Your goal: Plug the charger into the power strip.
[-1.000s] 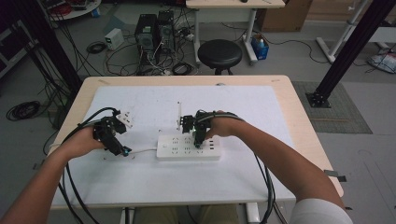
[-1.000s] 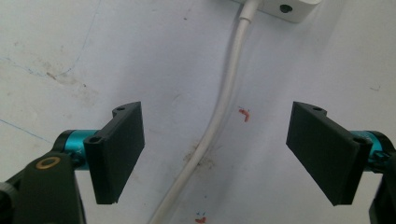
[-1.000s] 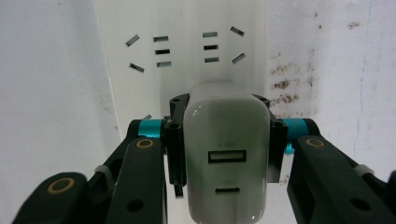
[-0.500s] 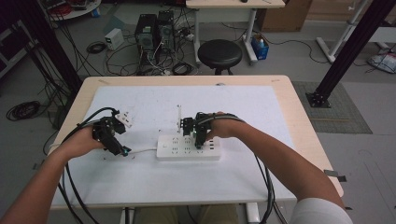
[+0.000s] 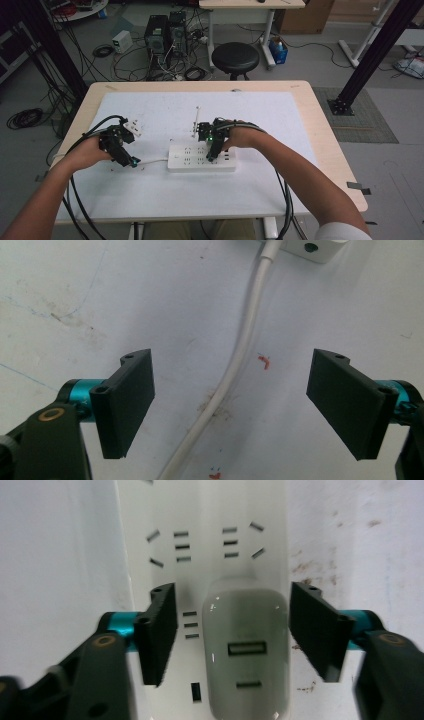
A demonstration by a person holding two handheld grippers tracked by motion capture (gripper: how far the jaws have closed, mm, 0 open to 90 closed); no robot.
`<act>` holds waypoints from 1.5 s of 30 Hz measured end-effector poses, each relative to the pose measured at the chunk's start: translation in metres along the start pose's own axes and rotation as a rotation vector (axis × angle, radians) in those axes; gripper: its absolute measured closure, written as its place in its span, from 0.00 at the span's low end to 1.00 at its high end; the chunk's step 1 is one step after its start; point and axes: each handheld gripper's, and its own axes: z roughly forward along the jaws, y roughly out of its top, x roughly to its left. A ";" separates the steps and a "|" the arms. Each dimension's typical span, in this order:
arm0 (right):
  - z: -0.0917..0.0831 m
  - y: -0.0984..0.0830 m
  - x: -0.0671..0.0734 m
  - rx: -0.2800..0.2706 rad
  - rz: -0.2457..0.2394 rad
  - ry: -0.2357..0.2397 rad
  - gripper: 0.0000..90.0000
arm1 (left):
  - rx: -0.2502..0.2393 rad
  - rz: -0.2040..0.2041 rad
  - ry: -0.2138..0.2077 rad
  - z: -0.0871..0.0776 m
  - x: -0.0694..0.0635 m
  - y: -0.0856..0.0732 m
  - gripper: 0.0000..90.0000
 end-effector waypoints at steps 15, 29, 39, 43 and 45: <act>-0.048 -0.032 -0.025 -0.271 0.313 0.032 0.13 | -0.026 -0.011 0.009 -0.002 -0.005 0.001 0.21; -0.081 -0.070 -0.016 -0.302 0.382 -0.066 0.01 | -0.047 -0.030 0.021 -0.006 -0.005 -0.001 0.21; -0.111 -0.123 0.010 -0.363 0.479 -0.148 0.01 | -0.082 -0.052 0.059 -0.015 -0.008 -0.001 0.21; -0.118 -0.139 0.021 -0.359 0.498 -0.186 0.01 | -0.089 -0.048 0.067 -0.017 -0.011 0.000 0.21; -0.119 -0.144 0.023 -0.357 0.495 -0.198 0.01 | -0.092 -0.044 0.068 -0.017 -0.011 0.000 0.21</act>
